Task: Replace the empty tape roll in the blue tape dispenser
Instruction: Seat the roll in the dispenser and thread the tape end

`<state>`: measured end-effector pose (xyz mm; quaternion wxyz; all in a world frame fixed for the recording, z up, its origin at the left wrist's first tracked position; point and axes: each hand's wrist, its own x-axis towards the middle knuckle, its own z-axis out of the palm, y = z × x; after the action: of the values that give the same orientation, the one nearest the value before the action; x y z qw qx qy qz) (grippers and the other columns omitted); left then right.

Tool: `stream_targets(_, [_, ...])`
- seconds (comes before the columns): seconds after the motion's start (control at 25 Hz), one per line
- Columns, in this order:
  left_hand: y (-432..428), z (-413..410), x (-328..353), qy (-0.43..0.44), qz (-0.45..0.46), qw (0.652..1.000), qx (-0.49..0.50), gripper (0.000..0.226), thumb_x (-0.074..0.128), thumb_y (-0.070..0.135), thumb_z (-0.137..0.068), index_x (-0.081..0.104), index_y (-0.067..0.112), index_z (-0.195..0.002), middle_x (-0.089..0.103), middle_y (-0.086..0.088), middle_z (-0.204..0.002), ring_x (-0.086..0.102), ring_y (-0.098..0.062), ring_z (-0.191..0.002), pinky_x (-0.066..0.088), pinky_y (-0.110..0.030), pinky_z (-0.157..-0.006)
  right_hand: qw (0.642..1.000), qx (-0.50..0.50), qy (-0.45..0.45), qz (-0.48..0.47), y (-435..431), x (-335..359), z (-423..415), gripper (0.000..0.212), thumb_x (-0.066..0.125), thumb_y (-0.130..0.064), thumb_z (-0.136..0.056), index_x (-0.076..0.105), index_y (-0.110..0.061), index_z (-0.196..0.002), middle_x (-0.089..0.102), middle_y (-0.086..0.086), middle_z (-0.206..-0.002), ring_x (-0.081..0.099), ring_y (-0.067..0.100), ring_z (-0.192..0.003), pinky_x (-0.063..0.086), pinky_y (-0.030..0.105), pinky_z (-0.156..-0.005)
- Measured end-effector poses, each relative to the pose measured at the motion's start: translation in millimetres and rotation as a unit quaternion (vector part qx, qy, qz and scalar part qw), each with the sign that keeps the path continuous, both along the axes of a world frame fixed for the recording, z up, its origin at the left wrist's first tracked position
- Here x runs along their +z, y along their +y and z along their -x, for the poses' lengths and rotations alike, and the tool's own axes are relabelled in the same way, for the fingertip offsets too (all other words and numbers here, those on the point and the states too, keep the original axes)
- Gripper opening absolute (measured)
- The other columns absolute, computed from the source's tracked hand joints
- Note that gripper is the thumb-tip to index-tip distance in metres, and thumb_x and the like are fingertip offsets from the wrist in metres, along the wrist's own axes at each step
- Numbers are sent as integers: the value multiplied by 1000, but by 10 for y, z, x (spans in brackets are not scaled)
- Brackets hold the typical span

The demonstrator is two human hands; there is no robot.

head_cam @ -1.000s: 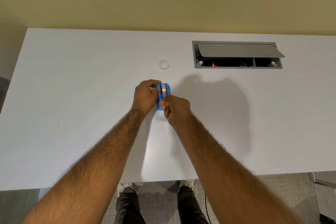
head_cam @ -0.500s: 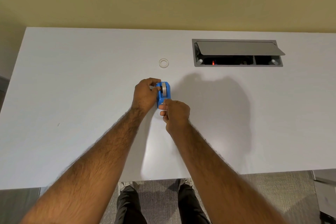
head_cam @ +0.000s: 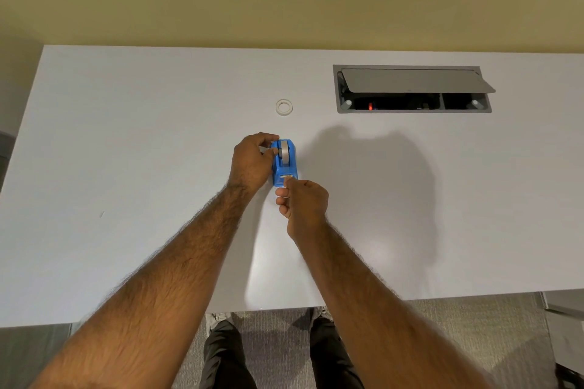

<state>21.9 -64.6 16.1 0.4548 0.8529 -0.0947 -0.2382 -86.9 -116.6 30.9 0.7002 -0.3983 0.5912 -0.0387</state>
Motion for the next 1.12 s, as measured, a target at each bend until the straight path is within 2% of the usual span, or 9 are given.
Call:
stream_targets(0.24, [-6, -2, -15, 0, -10, 1000, -5, 28, 58, 9, -98, 67, 10, -125, 68, -13, -125, 67, -31, -109, 57, -51, -98, 1000, 13, 0, 20, -29, 0, 23, 15, 68, -26, -93, 60, -22, -81, 71, 1, -75, 68, 14, -60, 54, 19, -49])
stream_targets(0.36, [-2, 4, -26, -6, -2, 1000, -1, 27, 54, 19, -102, 70, 11, -122, 69, -10, -125, 67, -28, -110, 56, -49, -99, 999, 27, 2, 22, -44, -1, 23, 16, 68, -27, -93, 60, -23, -80, 71, 1, -75, 67, 14, -59, 53, 17, -46])
stream_targets(0.48, [2, 9, -42, -11, -13, 1000, -18, 38, 64, 43, -94, 70, 16, -121, 68, -1, -120, 65, -18, -101, 57, -35, -94, 999, 34, -4, 26, -47, -15, 32, 14, 68, -28, -93, 61, -21, -83, 71, 1, -77, 68, 14, -61, 53, 17, -47])
stream_targets(0.52, [3, 6, -57, -14, -24, 999, -28, 44, 68, 47, -90, 68, 17, -123, 66, 1, -119, 63, -16, -98, 55, -28, -90, 999, 37, -9, 28, -48, -26, 40, 13, 68, -29, -93, 62, -19, -87, 71, 1, -78, 69, 15, -63, 54, 18, -49])
stream_targets(0.6, [-2, -5, -94, -20, -35, 999, -37, 49, 74, 47, -86, 67, 18, -125, 66, -1, -121, 63, -15, -97, 52, -25, -87, 998, 45, -22, 30, -52, -48, 60, 14, 67, -30, -93, 64, -16, -92, 73, 2, -80, 70, 16, -65, 56, 20, -54])
stream_targets(0.76, [-12, -18, -104, -28, -34, 999, -30, 47, 74, 46, -86, 67, 18, -123, 67, -4, -124, 63, -16, -97, 53, -27, -88, 997, 50, -33, 41, -62, -84, 90, 17, 68, -24, -93, 68, -9, -101, 74, 8, -85, 71, 20, -69, 61, 25, -61])
stream_targets(1.0, [-14, -4, -68, -31, -31, 998, -33, 46, 70, 45, -89, 67, 16, -124, 67, -6, -124, 65, -20, -100, 57, -35, -94, 996, 50, -29, 62, -63, -106, 78, 12, 68, -23, -93, 68, -11, -92, 74, 8, -81, 70, 17, -64, 59, 20, -55])
stream_targets(1.12, [3, -5, -66, -27, -12, 999, -29, 40, 62, 45, -95, 69, 15, -121, 69, -7, -121, 67, -26, -103, 58, -46, -95, 996, 53, -26, 61, -66, -109, 76, 12, 68, -22, -93, 68, -10, -92, 74, 9, -83, 71, 19, -66, 60, 22, -57])
